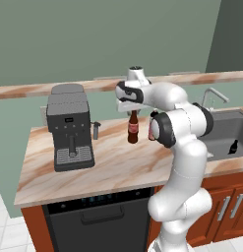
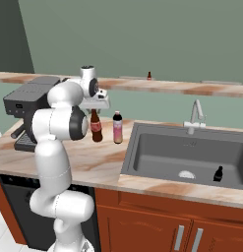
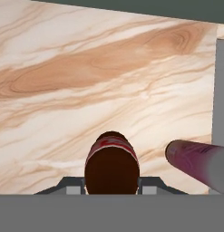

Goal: Place the large bottle from the dining counter next to the other large bottle outside the sink, and place the small bottle from the dining counter next to the other small bottle inside the sink.

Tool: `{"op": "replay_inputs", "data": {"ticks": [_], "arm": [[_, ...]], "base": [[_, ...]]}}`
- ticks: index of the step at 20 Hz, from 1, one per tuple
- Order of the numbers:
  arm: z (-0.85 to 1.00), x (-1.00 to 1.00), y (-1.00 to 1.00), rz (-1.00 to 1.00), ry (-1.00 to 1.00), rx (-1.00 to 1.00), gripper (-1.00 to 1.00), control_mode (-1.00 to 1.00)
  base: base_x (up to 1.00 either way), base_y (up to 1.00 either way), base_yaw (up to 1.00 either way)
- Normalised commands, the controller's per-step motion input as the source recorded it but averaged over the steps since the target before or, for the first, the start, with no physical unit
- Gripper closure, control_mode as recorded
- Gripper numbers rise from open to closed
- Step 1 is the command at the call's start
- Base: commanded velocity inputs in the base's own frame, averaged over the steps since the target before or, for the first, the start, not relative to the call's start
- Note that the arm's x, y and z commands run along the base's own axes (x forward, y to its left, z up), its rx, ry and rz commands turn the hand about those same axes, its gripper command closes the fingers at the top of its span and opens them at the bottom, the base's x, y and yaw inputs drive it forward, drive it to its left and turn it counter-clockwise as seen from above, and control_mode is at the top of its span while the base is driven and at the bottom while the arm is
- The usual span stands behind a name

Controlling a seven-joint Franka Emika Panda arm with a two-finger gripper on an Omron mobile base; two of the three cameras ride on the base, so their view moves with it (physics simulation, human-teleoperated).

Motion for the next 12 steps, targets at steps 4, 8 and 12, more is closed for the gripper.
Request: {"op": "replay_inputs", "data": {"ticks": [4, 8, 12], "arm": [[-0.29, 0.01, 0.02, 0.0, 0.0, 0.0, 1.0, -1.0], [-0.28, 0.01, 0.0, 0.0, 0.0, 0.0, 1.0, -1.0], [-0.11, 0.0, 0.0, 0.0, 0.0, 0.0, 1.0, -1.0]], "base": [[0.0, 0.0, 0.0], [0.0, 0.0, 0.0], [0.0, 0.0, 0.0]]}}
